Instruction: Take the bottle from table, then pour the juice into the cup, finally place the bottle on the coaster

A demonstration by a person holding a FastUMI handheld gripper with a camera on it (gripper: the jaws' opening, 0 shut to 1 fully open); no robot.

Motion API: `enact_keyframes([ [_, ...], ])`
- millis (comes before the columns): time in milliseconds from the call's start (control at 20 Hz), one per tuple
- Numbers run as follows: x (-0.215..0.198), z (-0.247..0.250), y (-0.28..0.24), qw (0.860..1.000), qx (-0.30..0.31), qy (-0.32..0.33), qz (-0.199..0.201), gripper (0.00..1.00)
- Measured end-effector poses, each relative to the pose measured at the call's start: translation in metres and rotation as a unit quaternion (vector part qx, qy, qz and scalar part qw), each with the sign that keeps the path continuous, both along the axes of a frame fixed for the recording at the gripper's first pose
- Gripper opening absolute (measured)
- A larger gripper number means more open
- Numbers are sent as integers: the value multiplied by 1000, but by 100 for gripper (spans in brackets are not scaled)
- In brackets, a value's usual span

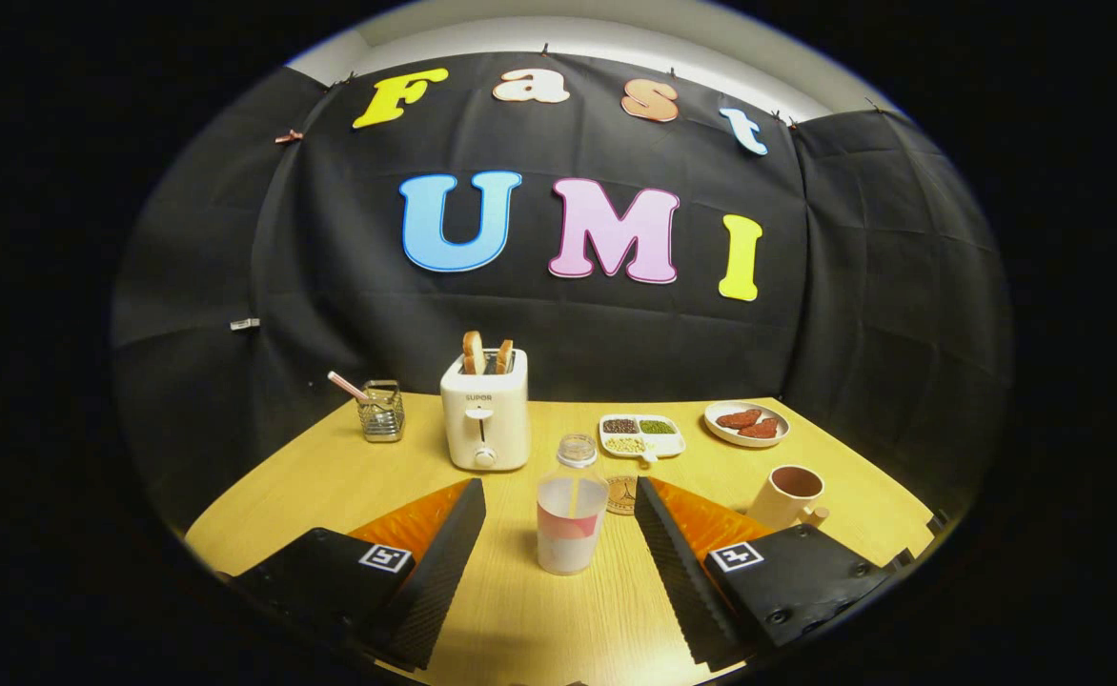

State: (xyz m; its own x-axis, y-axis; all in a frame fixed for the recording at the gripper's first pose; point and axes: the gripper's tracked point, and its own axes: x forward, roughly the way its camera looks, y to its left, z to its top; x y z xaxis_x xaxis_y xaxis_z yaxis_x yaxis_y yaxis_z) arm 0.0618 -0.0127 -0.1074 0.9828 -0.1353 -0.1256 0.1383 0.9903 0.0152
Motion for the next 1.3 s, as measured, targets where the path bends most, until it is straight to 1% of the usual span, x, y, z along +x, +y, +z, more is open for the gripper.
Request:
enact_keyframes([
  [150, 13, -15, -2, 1000, 0, 7, -6, 97],
  [250, 23, -37, -1, 1000, 7, 25, -5, 97],
  [450, 41, -65, -6, 999, -12, 50, -7, 97],
  [900, 84, -85, -12, 998, -21, 63, -16, 97],
  [1200, 101, -95, -21, 997, -15, 71, -27, 97],
  [1300, 106, -98, -21, 997, -15, 71, -25, 97],
])
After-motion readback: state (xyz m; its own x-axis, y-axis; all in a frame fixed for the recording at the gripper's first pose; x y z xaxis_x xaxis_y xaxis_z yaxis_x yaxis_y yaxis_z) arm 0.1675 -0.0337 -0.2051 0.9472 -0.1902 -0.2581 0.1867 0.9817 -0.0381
